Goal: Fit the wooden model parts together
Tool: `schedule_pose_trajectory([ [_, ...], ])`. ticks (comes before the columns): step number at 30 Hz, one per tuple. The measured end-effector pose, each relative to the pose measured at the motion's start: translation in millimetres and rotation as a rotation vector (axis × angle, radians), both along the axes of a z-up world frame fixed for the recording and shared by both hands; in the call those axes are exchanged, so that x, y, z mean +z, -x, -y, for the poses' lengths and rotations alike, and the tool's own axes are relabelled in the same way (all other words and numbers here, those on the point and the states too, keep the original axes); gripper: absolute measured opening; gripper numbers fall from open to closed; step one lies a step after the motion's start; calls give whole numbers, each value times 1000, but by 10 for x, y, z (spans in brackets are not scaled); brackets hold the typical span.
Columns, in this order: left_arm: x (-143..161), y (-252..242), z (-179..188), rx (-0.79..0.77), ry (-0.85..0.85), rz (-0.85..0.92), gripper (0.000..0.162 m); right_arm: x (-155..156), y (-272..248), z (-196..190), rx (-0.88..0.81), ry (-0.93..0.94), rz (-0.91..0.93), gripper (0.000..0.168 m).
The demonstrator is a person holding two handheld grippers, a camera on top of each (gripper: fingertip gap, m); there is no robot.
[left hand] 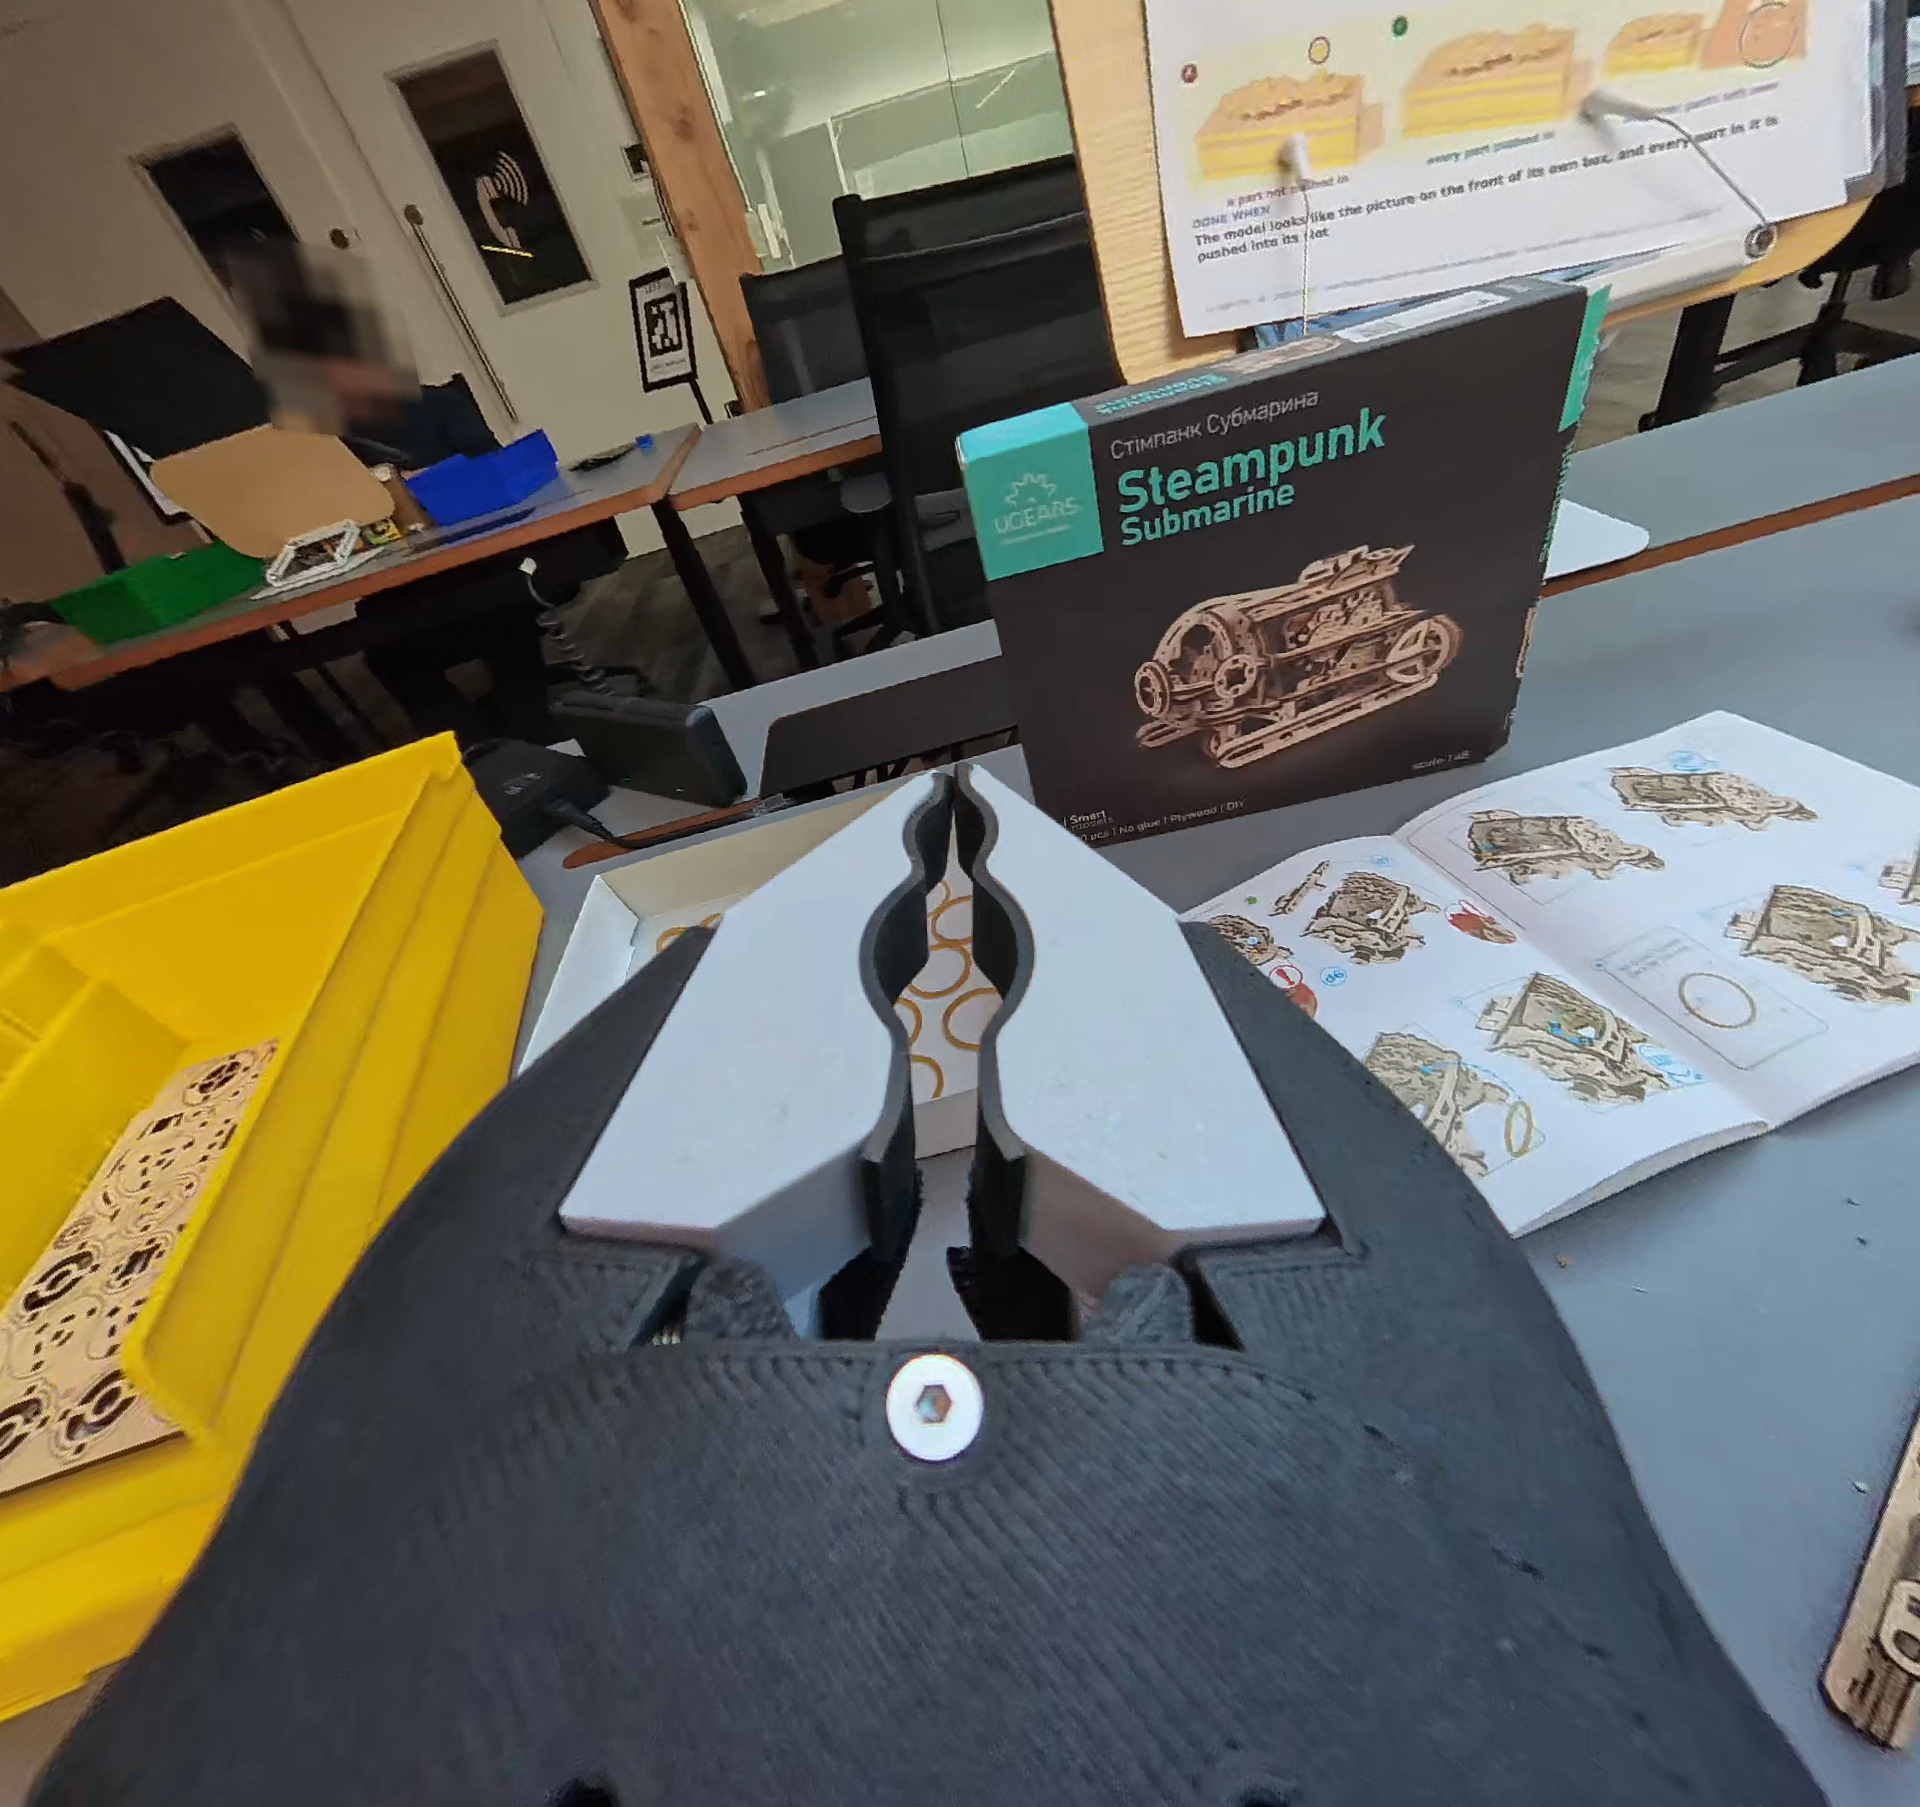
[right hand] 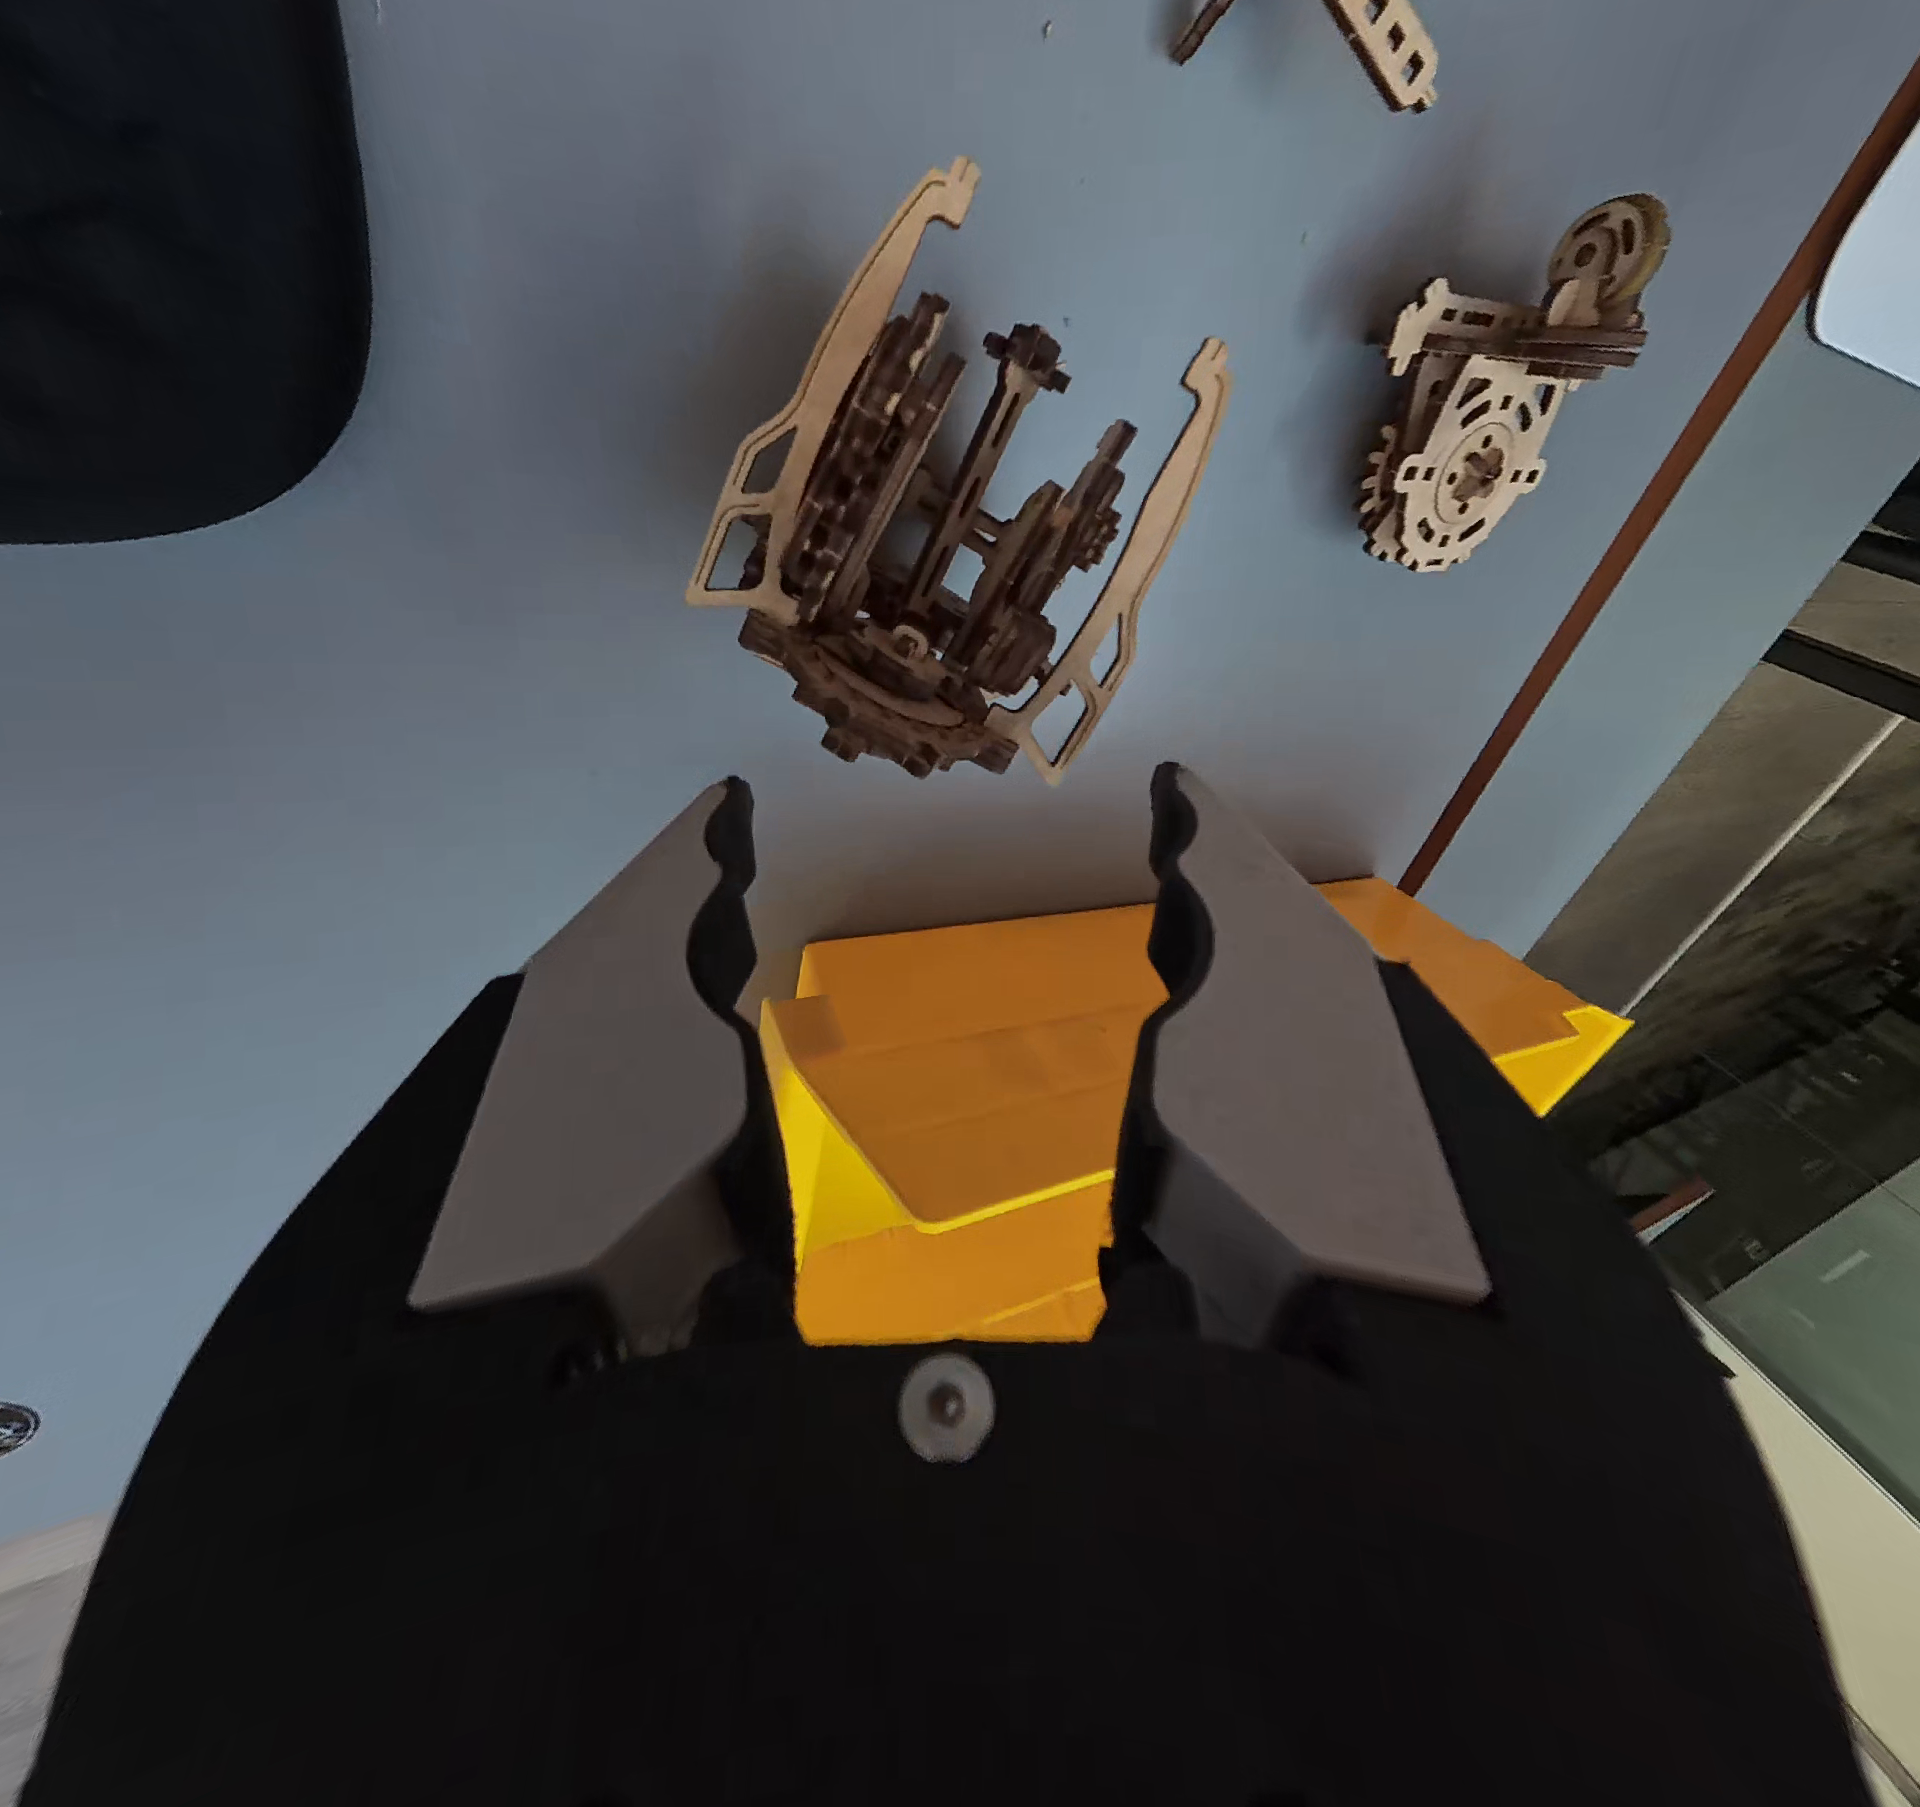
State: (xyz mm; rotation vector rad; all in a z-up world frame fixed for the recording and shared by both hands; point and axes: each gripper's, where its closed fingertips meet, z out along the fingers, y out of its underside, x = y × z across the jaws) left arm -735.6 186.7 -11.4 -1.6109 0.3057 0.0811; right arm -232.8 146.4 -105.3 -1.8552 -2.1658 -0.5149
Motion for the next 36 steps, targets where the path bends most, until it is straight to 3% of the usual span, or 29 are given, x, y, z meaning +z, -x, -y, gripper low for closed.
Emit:
schedule_pose_trajectory([
  [6, -28, -65, -6, -20, 8, -19, 0, -87, 7, 28, -60, 47, -73, 61],
  [18, -22, -182, 14, -24, -7, -124, 0, -47, 91, 115, -286, 8, -221, 58],
  [28, 11, -236, 42, -45, -15, -111, 0, 45, 323, 241, -687, 27, -390, 58],
  [31, 10, -242, 43, -51, -13, -100, 0, 169, 259, 224, -541, -59, -324, 60],
  [33, 13, -243, 43, -53, -14, -93, 0, 269, 205, 215, -298, -135, -230, 60],
  [35, 20, -244, 46, -55, -16, -87, 0, 352, 279, 231, 2, -213, -212, 42],
  [36, 21, -248, 47, -57, -17, -84, 0, 360, 252, 218, 76, -235, -177, 35],
])
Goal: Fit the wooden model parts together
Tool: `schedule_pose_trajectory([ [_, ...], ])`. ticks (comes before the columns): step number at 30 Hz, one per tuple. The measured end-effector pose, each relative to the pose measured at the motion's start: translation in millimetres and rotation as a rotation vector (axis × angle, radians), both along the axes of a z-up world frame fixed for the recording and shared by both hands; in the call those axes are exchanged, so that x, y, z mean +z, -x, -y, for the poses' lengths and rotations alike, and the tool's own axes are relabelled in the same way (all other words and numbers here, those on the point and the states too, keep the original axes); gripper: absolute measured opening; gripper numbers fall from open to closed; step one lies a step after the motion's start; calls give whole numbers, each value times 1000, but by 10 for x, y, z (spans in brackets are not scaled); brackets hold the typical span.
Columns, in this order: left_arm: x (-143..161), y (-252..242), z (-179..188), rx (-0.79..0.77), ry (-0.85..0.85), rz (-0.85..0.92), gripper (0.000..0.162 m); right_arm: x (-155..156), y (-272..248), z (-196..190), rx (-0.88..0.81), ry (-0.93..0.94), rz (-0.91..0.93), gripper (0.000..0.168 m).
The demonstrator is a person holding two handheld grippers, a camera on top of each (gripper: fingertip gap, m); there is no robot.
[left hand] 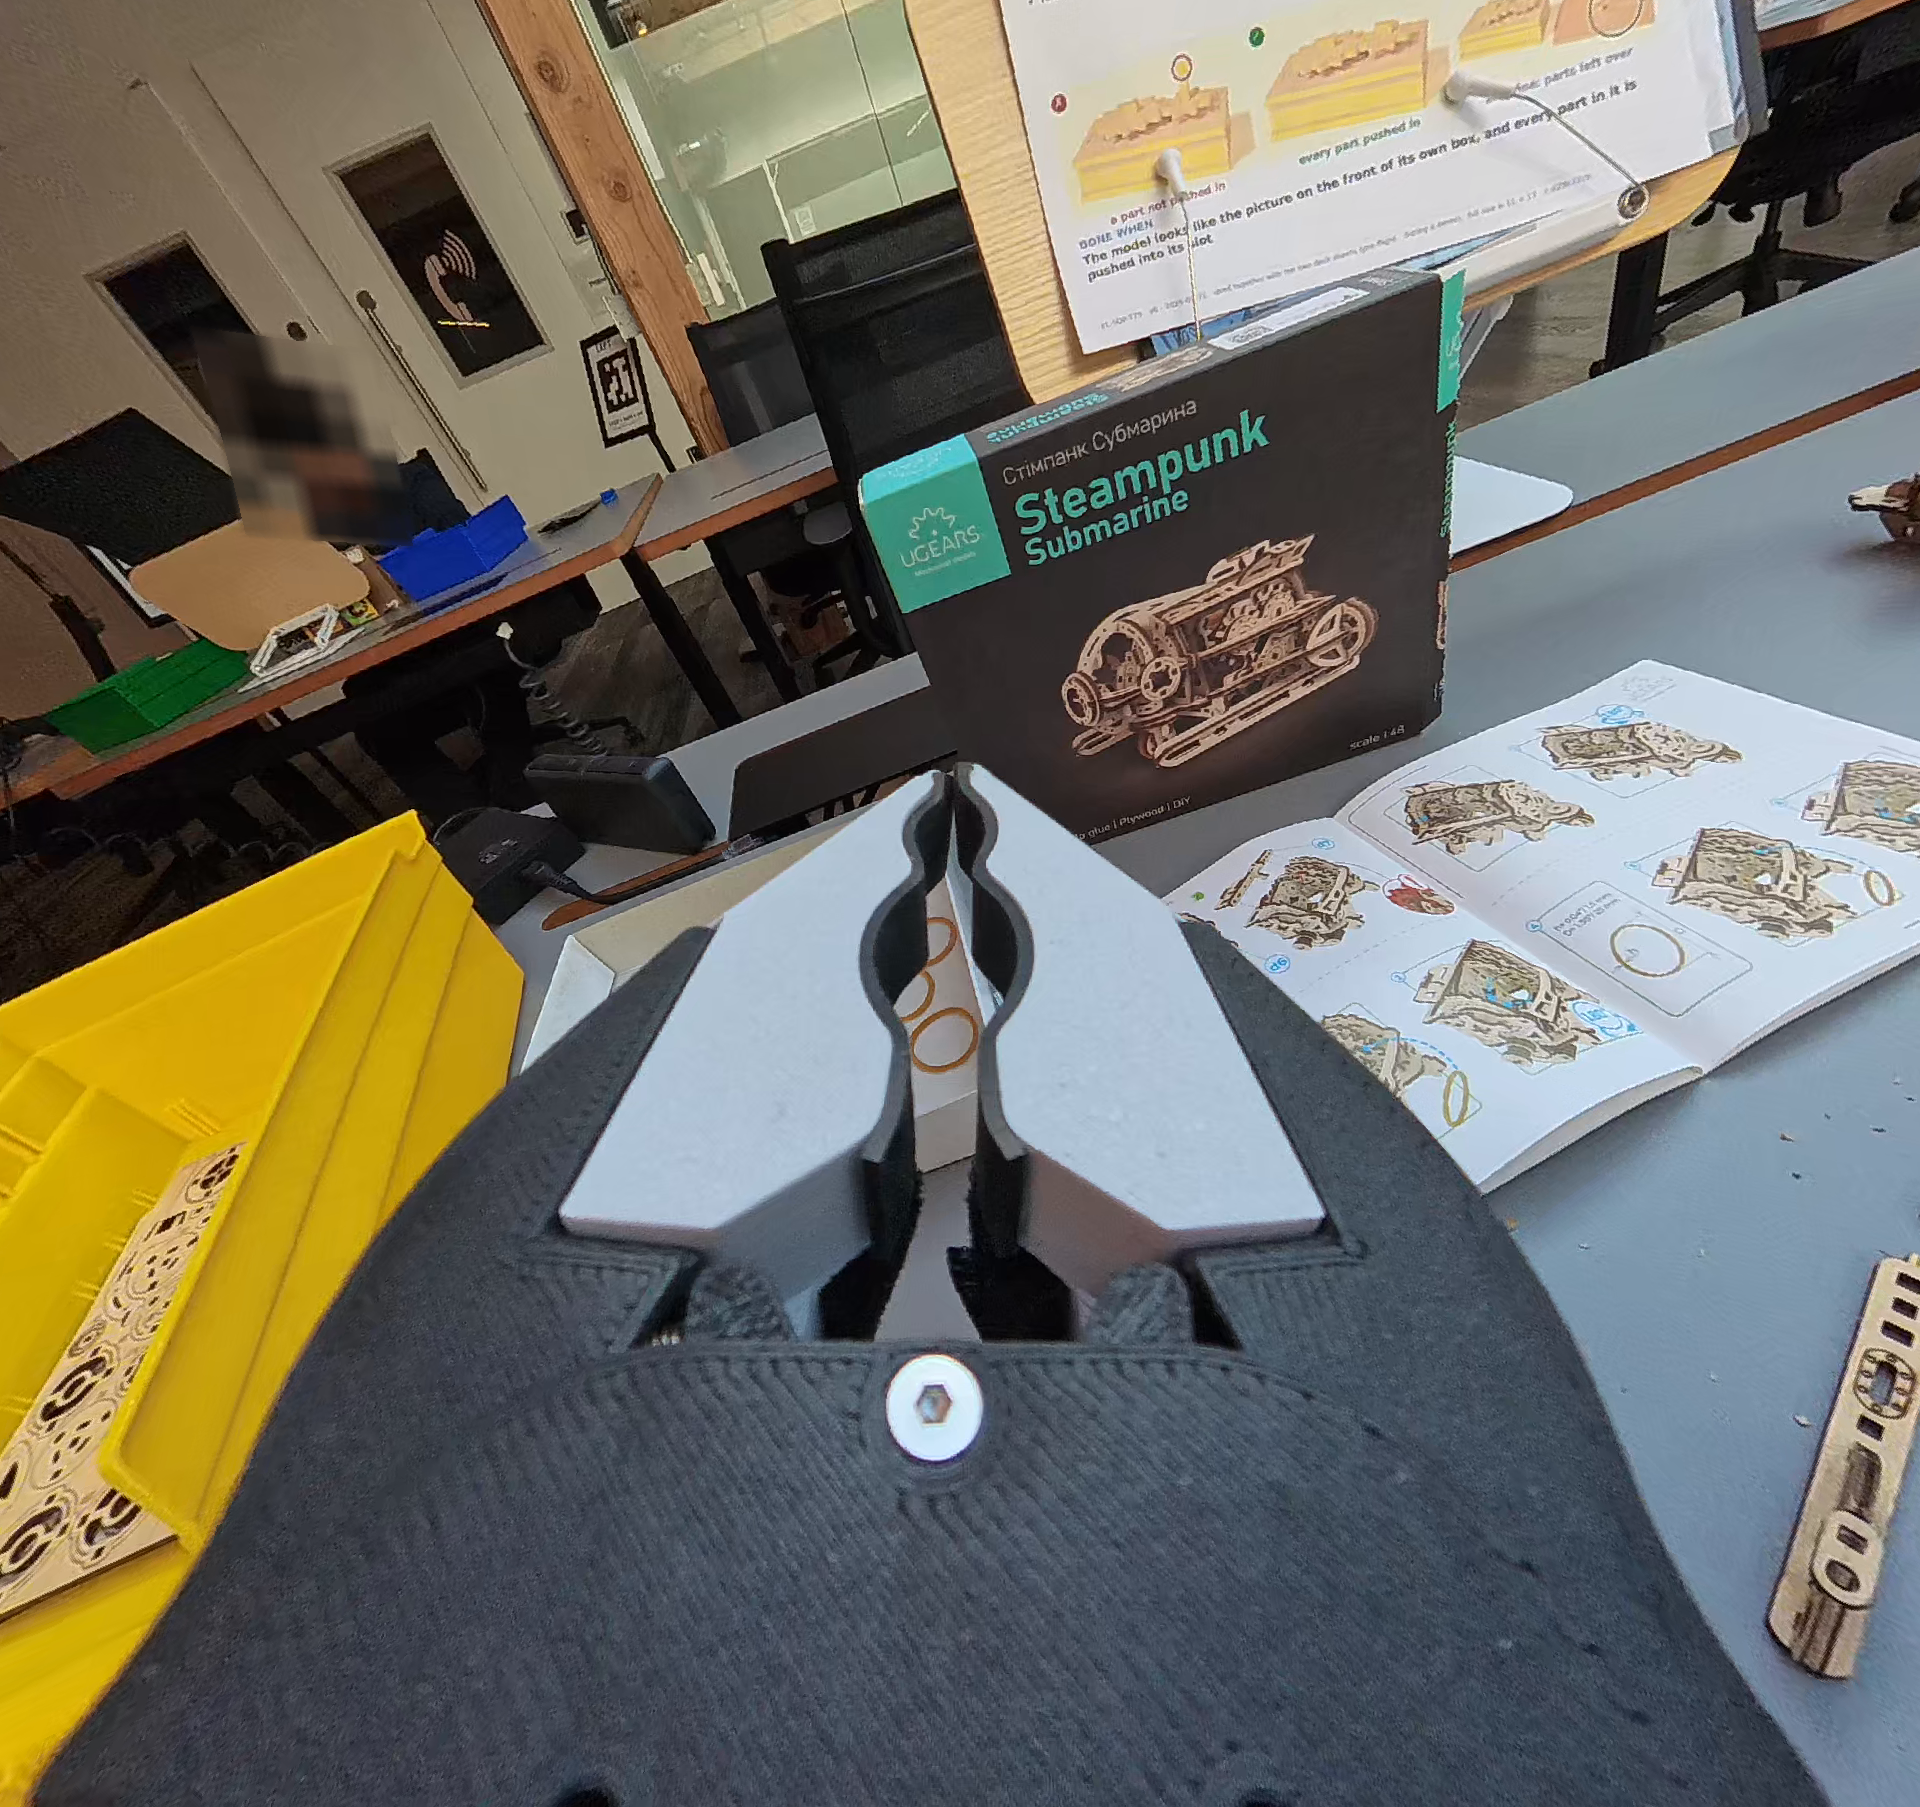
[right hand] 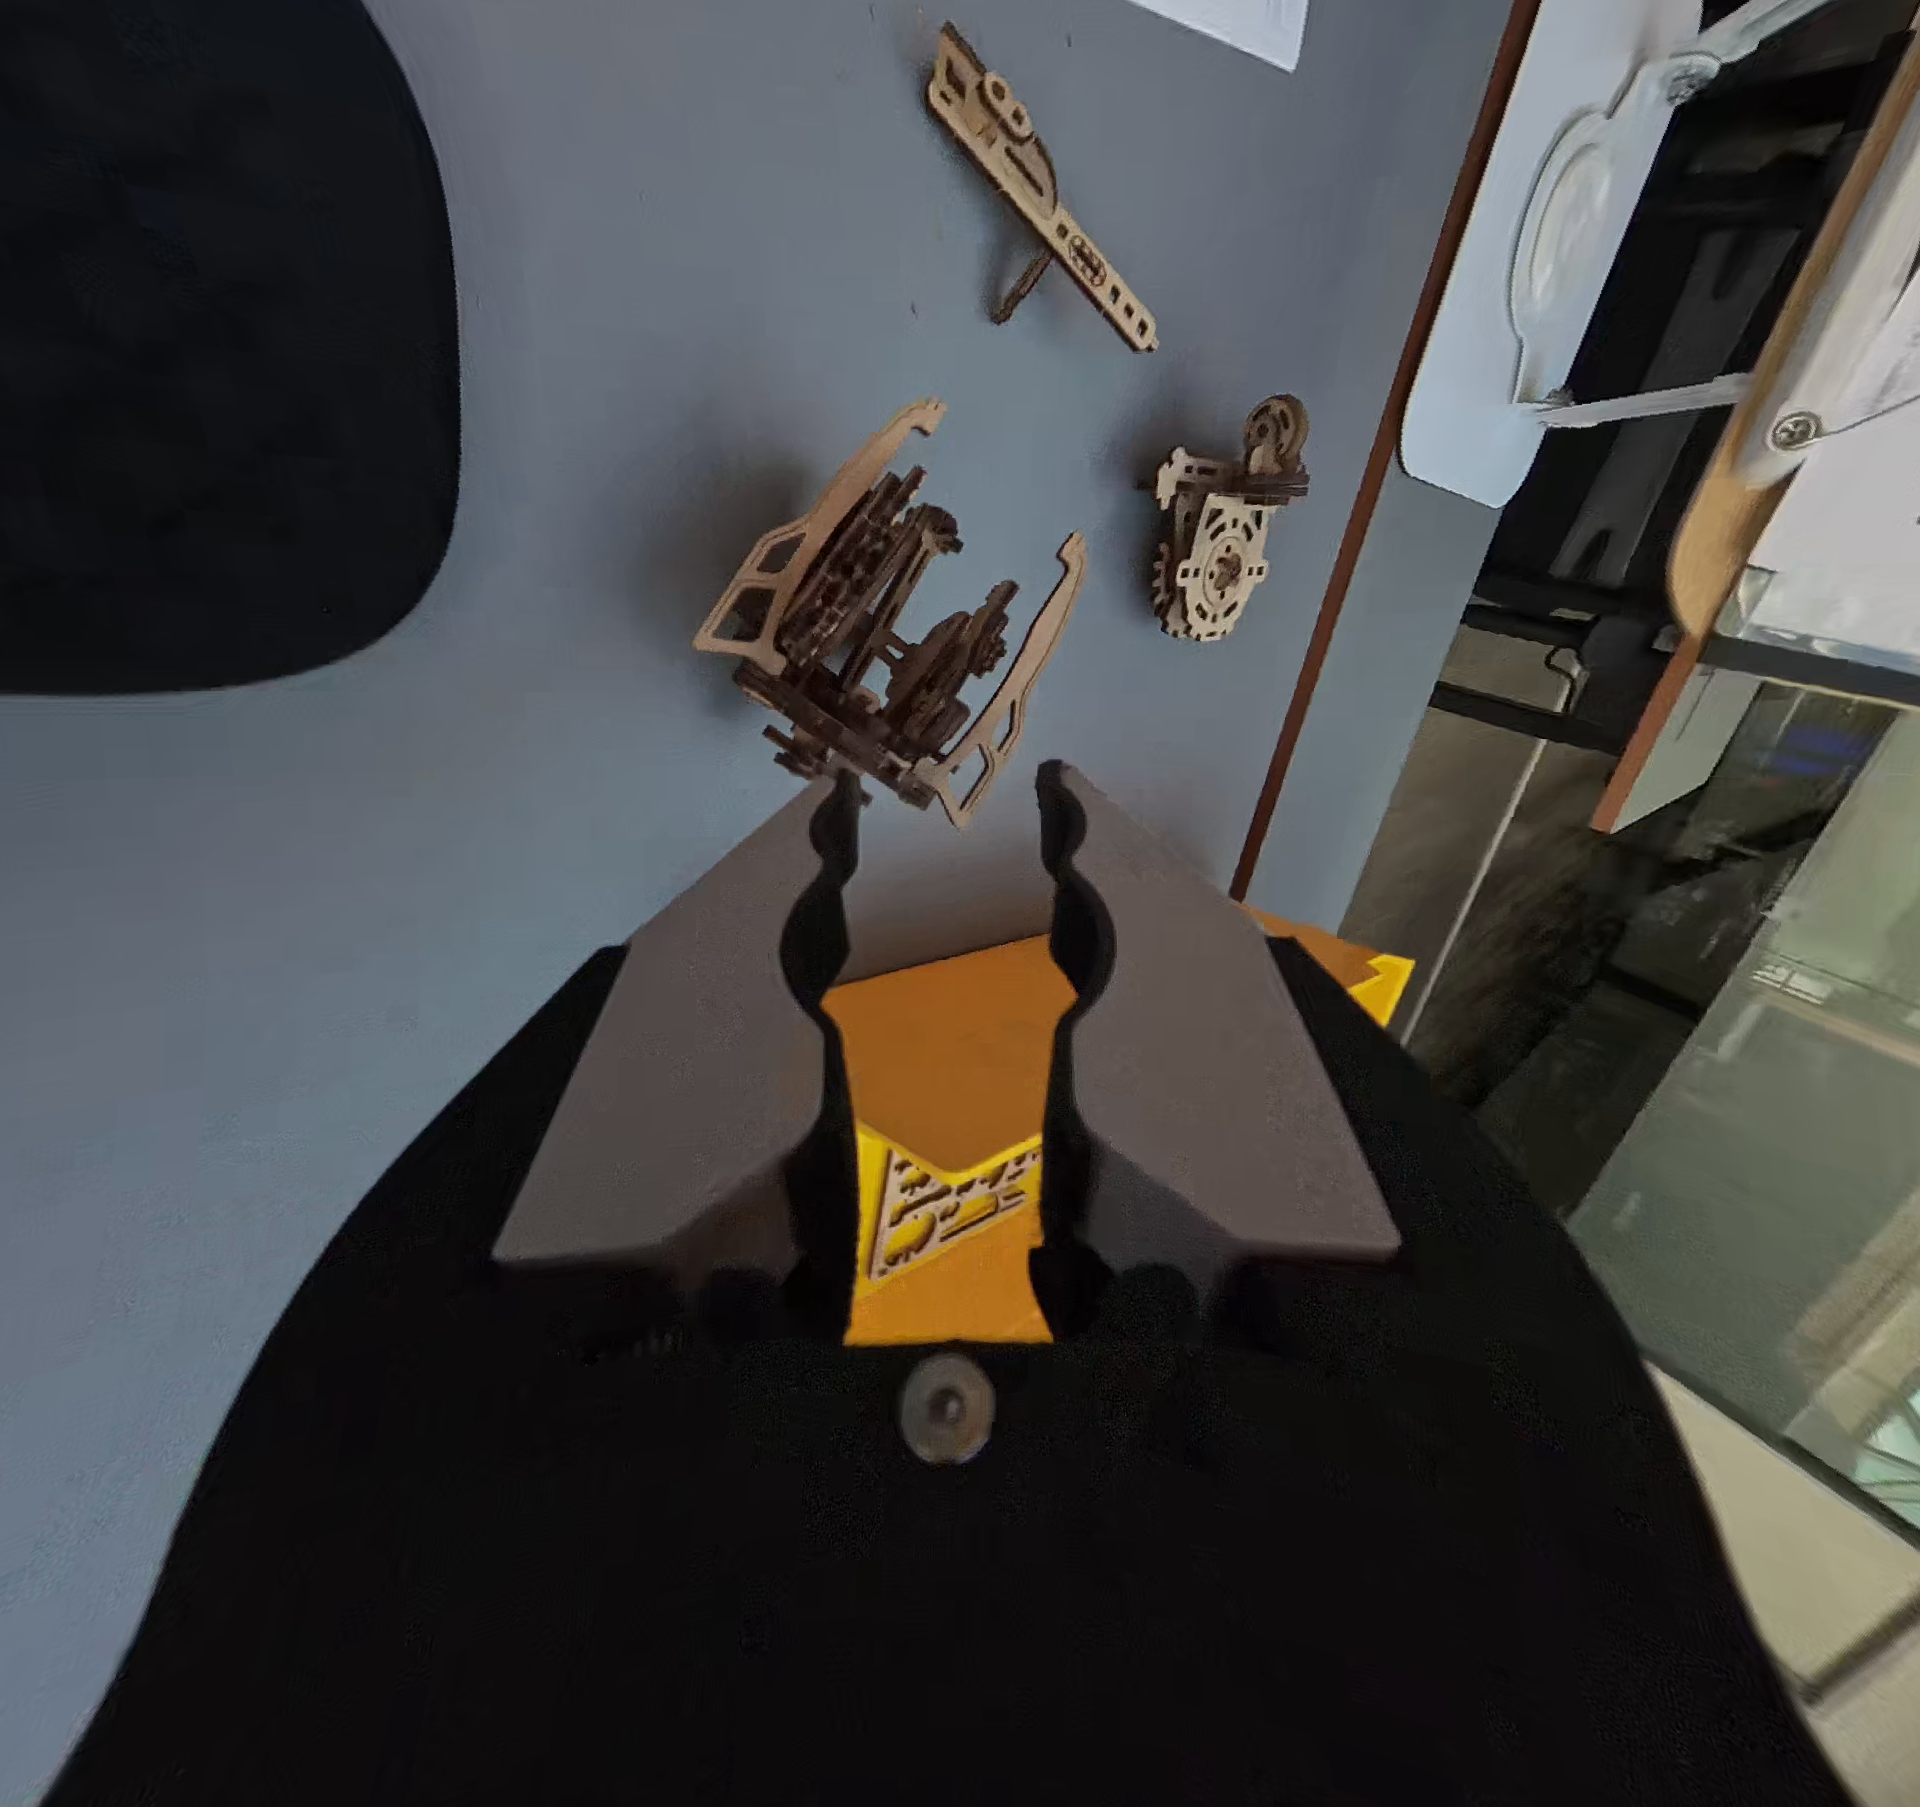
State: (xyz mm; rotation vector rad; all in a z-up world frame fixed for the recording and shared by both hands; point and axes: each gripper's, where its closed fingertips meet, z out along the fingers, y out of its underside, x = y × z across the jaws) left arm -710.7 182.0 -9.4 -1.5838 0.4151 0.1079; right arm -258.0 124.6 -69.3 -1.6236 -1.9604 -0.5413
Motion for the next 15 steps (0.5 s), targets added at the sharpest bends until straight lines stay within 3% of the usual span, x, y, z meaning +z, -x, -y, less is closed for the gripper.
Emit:
schedule_pose_trajectory([
  [5, -57, -31, -21, -9, 20, 5, 0, -119, -45, 3, 114, 40, 176, 34],
  [9, -90, -49, -30, -7, 26, -14, 0, -266, -81, 25, 164, 88, 319, 22],
  [15, -128, -67, -42, -8, 36, -31, 0, -326, -75, 1, 124, 152, 314, 15],
])
